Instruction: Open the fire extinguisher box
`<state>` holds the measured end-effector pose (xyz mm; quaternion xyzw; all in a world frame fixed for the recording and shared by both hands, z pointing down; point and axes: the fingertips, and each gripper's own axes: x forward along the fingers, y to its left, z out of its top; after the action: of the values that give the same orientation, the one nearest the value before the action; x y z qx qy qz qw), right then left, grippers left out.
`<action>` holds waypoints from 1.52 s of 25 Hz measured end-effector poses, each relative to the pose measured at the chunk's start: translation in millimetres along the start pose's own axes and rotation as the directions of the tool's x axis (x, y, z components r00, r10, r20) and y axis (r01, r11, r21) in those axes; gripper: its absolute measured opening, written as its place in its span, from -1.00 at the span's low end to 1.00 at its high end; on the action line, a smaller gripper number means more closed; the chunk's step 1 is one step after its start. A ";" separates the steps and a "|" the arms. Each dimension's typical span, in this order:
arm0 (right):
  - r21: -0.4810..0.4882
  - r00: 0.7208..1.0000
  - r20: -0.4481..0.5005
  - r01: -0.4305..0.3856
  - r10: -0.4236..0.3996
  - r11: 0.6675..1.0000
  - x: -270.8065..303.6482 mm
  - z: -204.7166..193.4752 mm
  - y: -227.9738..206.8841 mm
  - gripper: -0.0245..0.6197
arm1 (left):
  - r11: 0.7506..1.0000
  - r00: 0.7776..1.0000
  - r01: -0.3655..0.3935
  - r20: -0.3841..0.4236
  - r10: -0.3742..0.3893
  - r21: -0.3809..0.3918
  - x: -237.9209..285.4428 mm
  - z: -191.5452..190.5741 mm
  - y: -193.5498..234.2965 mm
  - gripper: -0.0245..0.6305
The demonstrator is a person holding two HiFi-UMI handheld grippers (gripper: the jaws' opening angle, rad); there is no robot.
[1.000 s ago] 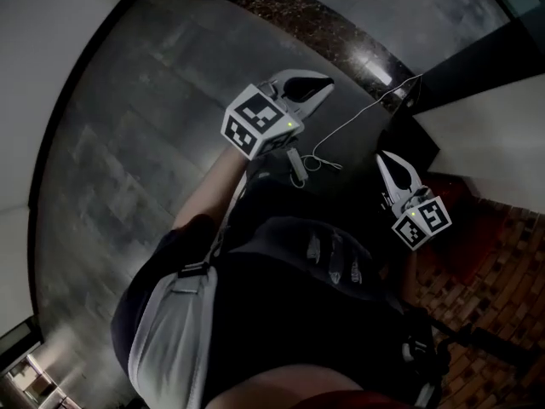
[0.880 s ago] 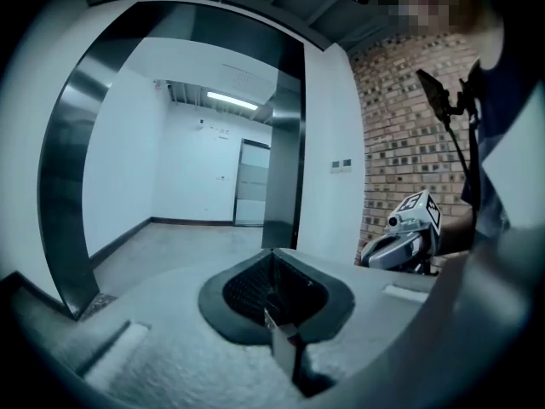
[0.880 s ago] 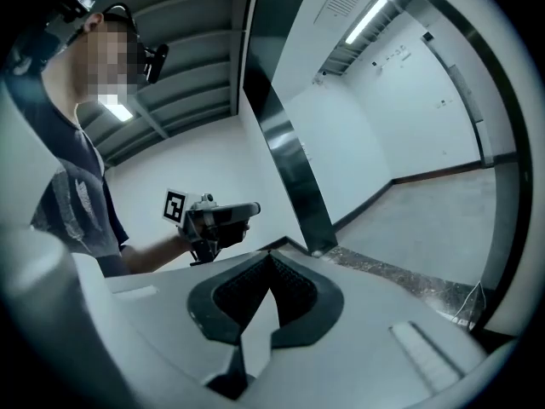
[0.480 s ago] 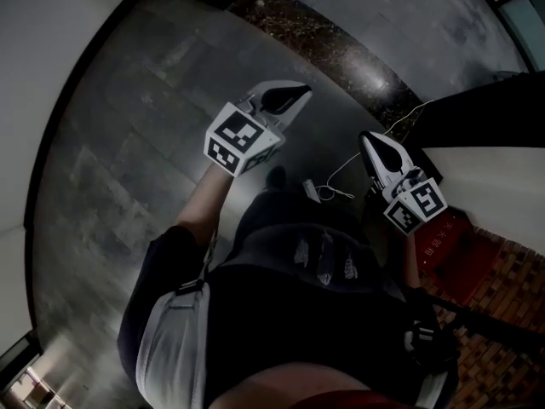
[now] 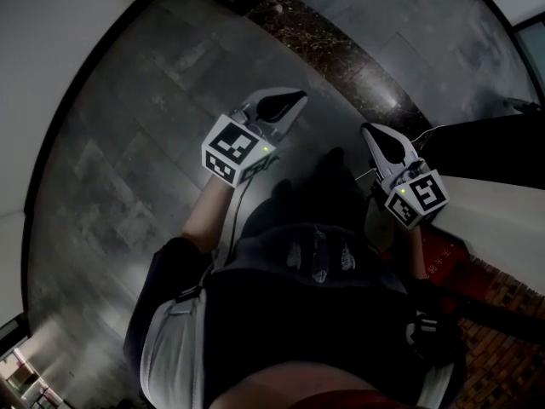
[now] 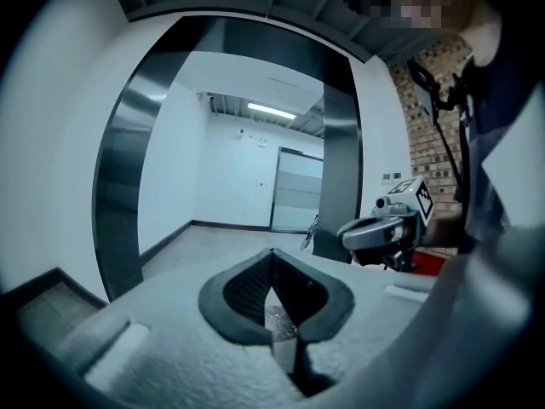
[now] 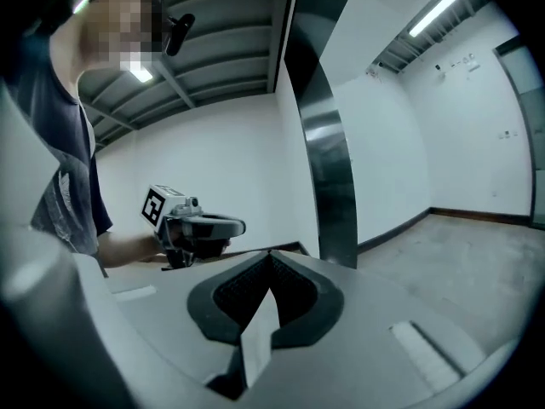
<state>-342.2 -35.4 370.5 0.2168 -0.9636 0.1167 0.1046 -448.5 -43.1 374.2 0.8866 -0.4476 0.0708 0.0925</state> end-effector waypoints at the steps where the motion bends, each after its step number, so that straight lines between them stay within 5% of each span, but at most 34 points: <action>1: 0.010 1.000 0.012 0.008 -0.009 1.000 3.1 2.0 -15.7 -0.93 | 1.000 1.000 -0.003 -0.003 0.003 0.018 7.2 3.0 2.9 -0.93; 8: 0.084 0.994 0.110 -0.016 0.007 0.996 13.7 17.4 -119.6 -0.93 | 0.998 0.997 -0.017 -0.070 0.022 0.065 90.0 22.2 25.5 -0.93; 22: 0.167 0.993 0.122 -0.027 0.007 0.986 -14.9 36.5 -323.1 -0.93 | 0.992 0.990 0.055 -0.133 -0.040 0.112 307.1 71.5 37.1 -0.93; 30: 0.126 0.995 0.094 0.025 -0.037 0.992 41.1 49.0 -375.6 -0.93 | 0.995 0.994 0.051 -0.102 -0.042 0.091 350.8 79.3 122.4 -0.93; 38: 0.078 0.987 0.070 0.140 -0.146 0.987 136.7 116.5 -417.0 -0.93 | 0.983 0.986 0.166 -0.007 -0.166 0.076 389.8 126.1 233.9 -0.93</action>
<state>-296.3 -487.1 369.0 0.2932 -0.9439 0.1359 0.0684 -402.0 -512.2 356.3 0.9237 -0.3692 0.0802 0.0644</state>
